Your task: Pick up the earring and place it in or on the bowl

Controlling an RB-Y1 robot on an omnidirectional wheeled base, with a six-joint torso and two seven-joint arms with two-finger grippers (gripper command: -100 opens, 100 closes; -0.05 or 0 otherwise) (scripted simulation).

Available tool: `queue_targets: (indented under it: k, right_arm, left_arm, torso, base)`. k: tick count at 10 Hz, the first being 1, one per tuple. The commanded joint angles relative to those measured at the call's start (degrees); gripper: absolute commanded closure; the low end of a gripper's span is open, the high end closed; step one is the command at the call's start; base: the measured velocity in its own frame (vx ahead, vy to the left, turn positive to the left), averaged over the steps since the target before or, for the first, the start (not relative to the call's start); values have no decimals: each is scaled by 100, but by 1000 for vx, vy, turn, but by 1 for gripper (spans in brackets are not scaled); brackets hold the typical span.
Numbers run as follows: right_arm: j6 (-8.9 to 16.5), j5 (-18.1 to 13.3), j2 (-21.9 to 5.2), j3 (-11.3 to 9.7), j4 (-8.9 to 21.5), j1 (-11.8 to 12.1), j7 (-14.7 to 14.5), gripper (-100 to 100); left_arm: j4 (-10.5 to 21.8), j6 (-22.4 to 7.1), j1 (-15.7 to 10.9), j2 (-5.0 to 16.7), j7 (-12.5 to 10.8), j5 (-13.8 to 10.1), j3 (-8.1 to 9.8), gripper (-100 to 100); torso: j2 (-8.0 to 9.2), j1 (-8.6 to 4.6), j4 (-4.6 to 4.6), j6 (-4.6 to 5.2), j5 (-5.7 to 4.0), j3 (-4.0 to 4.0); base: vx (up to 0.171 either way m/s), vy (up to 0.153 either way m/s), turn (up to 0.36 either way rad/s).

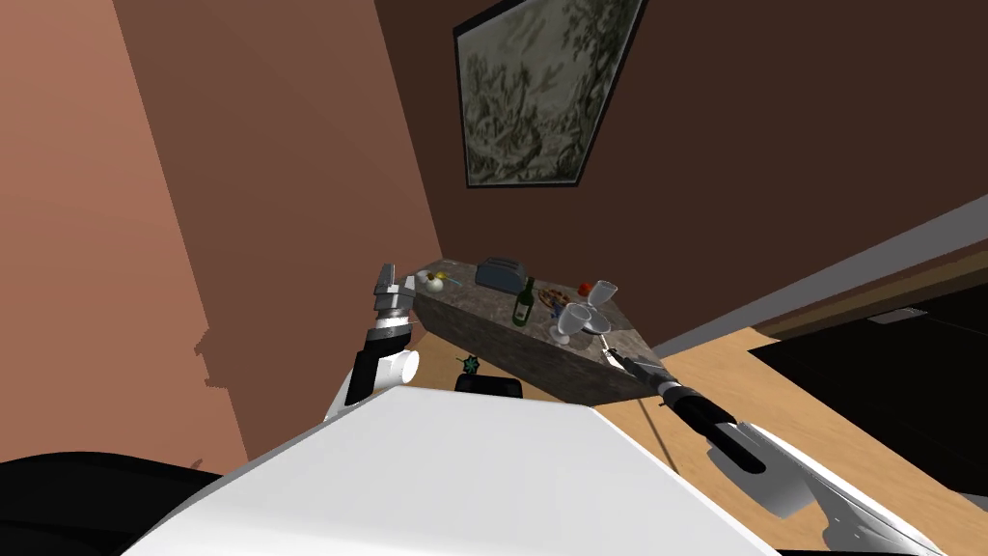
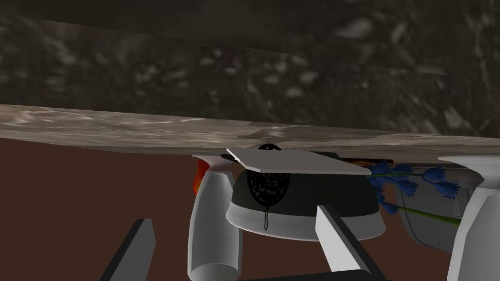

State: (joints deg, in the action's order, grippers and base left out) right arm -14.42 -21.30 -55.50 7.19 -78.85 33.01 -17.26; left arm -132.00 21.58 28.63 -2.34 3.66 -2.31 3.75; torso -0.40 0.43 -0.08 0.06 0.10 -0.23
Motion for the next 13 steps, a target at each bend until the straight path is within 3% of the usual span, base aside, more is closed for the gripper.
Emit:
queue_targets:
  k: [1,3,6,7,8,9,10,13]
  right_arm:
    - [8,-117,-144,-26,181,17,-96,-100]
    - [30,-323,-380,-111,454,73,-245,-100]
    - [42,-363,-416,-164,525,55,-259,-100]
    - [35,-372,-418,-173,543,49,-274,0]
    - [75,-416,-243,-214,654,-89,-363,-100]
    - [77,-394,-327,-200,567,-14,-305,-100]
    - [90,-397,-316,-205,569,-23,-315,100]
    - [98,-393,-333,-179,571,-32,-312,100]
  left_arm:
    - [0,0,0,0,0,0,0,0]
    - [0,0,0,0,0,0,0,0]
    - [0,0,0,0,0,0,0,0]
    - [0,0,-1,0,0,0,0,0]
    - [0,0,-1,1,0,0,1,0]
    - [0,0,-1,1,0,0,1,0]
    - [0,0,0,1,0,0,1,0]
    - [0,0,-1,1,0,0,1,0]
  torso:
    - [0,0,0,0,0,0]
    - [16,-3,3,2,0,9]
    - [3,4,1,-1,0,2]
    - [18,-12,3,1,-2,10]
    - [29,-32,6,2,-7,16]
    - [24,-54,6,-1,-13,14]
    - [27,-54,6,2,-13,15]
    - [28,-47,-2,-3,-33,11]
  base:
    - [55,107,25]
    - [42,114,2]
    - [60,108,43]
    - [4,14,-6]
    - [29,-38,86]
    - [18,-28,31]
    - [0,0,0]
    - [2,-5,-5]
